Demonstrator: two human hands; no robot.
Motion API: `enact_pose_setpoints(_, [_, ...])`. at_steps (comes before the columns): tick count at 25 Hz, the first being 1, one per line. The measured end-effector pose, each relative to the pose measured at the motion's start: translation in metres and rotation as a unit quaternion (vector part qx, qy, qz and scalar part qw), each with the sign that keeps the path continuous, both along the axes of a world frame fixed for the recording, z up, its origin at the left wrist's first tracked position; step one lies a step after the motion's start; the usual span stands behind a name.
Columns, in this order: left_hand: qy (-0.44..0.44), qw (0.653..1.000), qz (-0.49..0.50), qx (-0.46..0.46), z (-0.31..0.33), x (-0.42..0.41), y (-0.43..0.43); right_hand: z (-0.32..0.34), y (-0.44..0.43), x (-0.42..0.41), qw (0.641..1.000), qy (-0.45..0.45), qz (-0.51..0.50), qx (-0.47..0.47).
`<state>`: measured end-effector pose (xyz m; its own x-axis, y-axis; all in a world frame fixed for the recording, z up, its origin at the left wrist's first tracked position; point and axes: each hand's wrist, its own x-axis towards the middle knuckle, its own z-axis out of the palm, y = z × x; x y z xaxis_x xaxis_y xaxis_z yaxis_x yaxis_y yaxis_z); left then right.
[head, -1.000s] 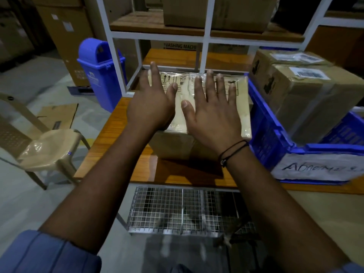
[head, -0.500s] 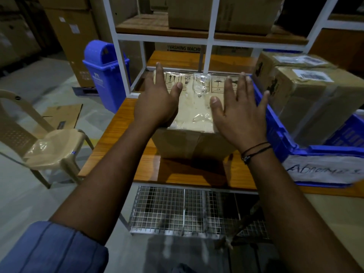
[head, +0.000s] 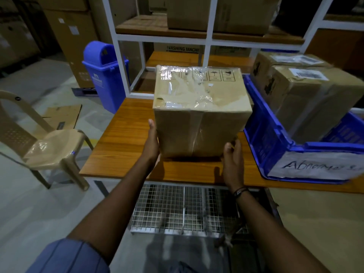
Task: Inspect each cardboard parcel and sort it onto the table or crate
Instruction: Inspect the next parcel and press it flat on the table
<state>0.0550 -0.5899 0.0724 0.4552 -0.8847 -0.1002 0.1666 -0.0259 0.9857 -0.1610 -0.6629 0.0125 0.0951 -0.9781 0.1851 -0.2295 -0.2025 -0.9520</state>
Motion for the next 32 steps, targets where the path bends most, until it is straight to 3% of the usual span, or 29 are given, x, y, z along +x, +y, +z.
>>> enact_pose_setpoints(3, [-0.062, 0.997, 0.041, 0.008, 0.0, 0.006, 0.0, 0.009, -0.012, -0.005, 0.999, 0.014, 0.026, -0.028])
enact_pose_setpoints(7, [-0.123, 0.989, 0.08, -0.022, 0.013, 0.016, 0.004, 0.043, -0.014, -0.006, 0.989, -0.048, 0.088, -0.106])
enact_pose_setpoints(14, [-0.089, 0.979, 0.005, -0.182, 0.053, 0.031, 0.017, 0.109, -0.014, -0.017, 0.965, -0.088, 0.153, -0.195])
enact_pose_setpoints(17, [-0.162, 0.965, -0.063, -0.198, 0.078, 0.032, 0.024, 0.12, -0.016, -0.022, 0.967, -0.079, 0.141, -0.197])
enact_pose_setpoints(22, [-0.268, 0.957, -0.04, -0.101, 0.102, 0.018, 0.025, 0.133, -0.022, -0.024, 0.983, -0.06, 0.074, -0.154])
enact_pose_setpoints(26, [-0.283, 0.959, 0.009, -0.001, 0.091, 0.009, 0.016, 0.137, -0.022, -0.019, 0.994, 0.022, 0.055, -0.094])
enact_pose_setpoints(32, [-0.285, 0.958, 0.032, 0.027, 0.085, 0.011, 0.011, 0.148, -0.023, -0.011, 0.994, 0.086, 0.05, -0.052])
